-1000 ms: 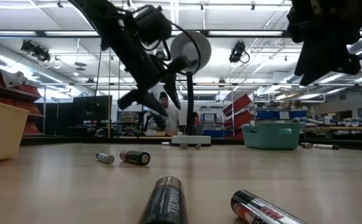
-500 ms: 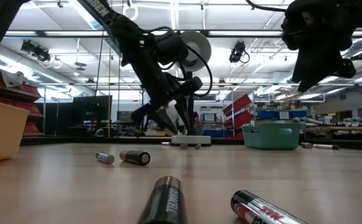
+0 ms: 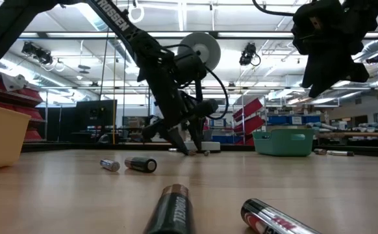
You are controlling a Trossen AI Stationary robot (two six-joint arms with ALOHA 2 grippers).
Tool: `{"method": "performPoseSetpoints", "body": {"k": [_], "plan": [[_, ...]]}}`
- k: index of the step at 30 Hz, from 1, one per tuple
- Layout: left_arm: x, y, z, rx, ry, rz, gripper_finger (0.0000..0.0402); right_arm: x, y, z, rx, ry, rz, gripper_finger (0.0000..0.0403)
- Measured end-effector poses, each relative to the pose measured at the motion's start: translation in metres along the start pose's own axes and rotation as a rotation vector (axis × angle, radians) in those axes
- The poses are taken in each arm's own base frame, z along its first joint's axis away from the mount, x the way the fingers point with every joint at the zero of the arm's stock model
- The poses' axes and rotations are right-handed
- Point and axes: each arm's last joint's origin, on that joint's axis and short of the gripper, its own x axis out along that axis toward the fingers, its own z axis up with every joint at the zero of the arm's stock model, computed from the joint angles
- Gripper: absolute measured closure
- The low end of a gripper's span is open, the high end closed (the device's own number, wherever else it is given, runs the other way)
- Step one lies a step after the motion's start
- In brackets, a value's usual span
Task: Sort batteries
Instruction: Put the golden battery into the yellow bin
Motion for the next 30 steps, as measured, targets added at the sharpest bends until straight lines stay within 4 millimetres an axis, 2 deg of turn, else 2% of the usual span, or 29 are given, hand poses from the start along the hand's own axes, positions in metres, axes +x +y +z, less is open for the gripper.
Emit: {"method": "performPoseSetpoints", "body": {"k": [6,15,20,23,26,30], "plan": [[0.000,0.004,-0.001,0.015,-0.004,0.064,0.0229,0.000,0.000,0.000,0.000,0.008,0.004,0.0288],[0.000,0.020,0.004,0.124,0.023,0.179,0.0347,0.000,0.000,-0.001,-0.013,0.020,0.011,0.0288],[-0.001,0.028,0.007,0.131,0.030,0.234,0.0347,0.000,0.000,-0.001,-0.023,0.027,0.014,0.0288],[-0.010,0.031,0.007,0.135,0.053,0.261,0.0331,0.000,0.000,-0.001,-0.017,0.027,0.015,0.0288],[-0.028,0.037,0.004,0.156,0.109,0.313,0.0318,0.000,0.001,-0.001,-0.005,0.027,0.015,0.0288],[-0.056,0.036,0.004,0.185,0.092,0.367,0.0326,0.000,0.000,0.000,-0.027,0.024,0.013,0.0288]]}}
